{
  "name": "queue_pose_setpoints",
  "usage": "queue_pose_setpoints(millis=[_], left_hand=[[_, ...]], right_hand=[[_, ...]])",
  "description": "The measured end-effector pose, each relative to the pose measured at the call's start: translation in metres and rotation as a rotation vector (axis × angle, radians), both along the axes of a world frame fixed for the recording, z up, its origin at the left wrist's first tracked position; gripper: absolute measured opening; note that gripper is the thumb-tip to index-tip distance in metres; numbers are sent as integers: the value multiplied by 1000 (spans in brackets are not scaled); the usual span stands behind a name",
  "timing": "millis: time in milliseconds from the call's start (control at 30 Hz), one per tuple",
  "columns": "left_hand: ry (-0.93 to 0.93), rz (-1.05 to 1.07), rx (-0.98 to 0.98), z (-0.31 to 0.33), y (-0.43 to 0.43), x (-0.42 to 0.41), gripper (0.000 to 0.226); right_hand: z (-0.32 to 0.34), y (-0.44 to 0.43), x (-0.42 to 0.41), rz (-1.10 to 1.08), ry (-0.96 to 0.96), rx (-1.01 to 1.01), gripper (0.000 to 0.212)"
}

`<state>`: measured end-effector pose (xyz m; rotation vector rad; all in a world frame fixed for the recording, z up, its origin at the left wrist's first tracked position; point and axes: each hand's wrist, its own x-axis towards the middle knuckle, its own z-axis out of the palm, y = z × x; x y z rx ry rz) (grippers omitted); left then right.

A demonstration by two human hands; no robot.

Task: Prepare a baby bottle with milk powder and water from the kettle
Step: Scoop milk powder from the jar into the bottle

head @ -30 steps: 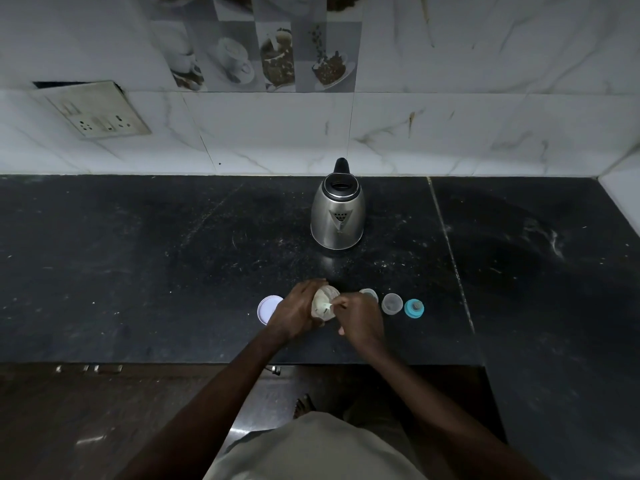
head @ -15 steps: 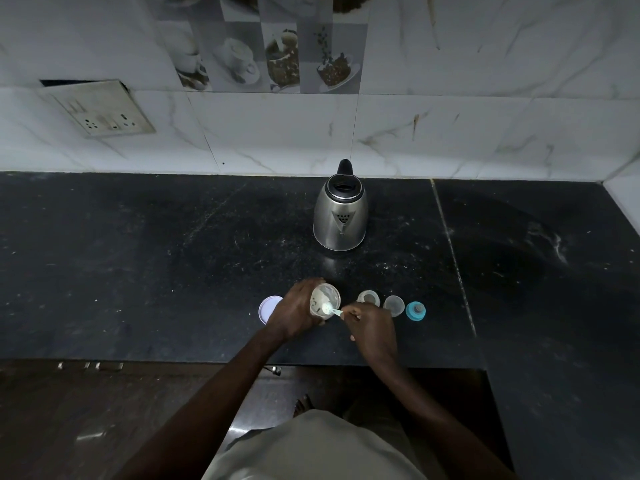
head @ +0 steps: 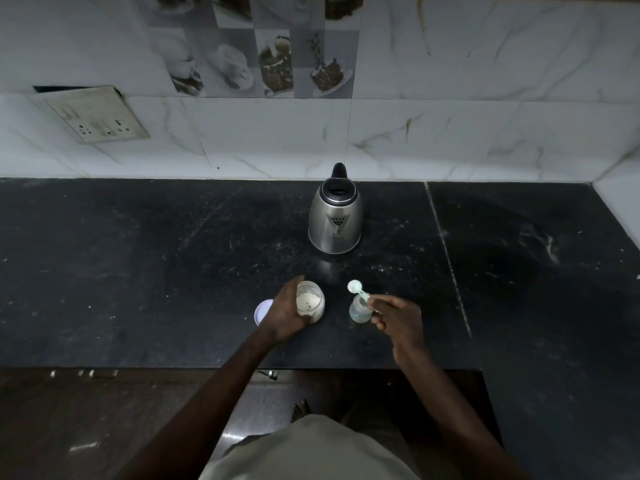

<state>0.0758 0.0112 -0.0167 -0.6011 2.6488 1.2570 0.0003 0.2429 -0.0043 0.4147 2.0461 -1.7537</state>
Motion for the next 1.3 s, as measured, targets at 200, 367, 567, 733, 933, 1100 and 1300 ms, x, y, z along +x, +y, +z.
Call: queue_pose_setpoints(millis=[200, 367, 567, 733, 933, 1100, 1300], left_hand=[[193, -102, -164, -5, 10, -1, 102], [330, -306, -172, 3, 50, -18, 94], [129, -279, -61, -2, 89, -32, 100], [72, -260, -69, -4, 95, -40, 98], [49, -219, -48, -3, 92, -46, 94], [46, -211, -46, -2, 92, -48, 88], [48, -206, -74, 2, 93, -50, 77]], right_hand=[[-9, 26, -2, 115, 290, 317, 10], [-19, 28, 1, 201, 440, 444, 10], [-20, 26, 3, 309, 661, 692, 5], [-25, 26, 15, 464, 897, 992, 15], [-36, 36, 16, 566, 1055, 1147, 28], [-37, 39, 17, 556, 1062, 1128, 24], [-33, 37, 16, 579, 999, 1140, 31]])
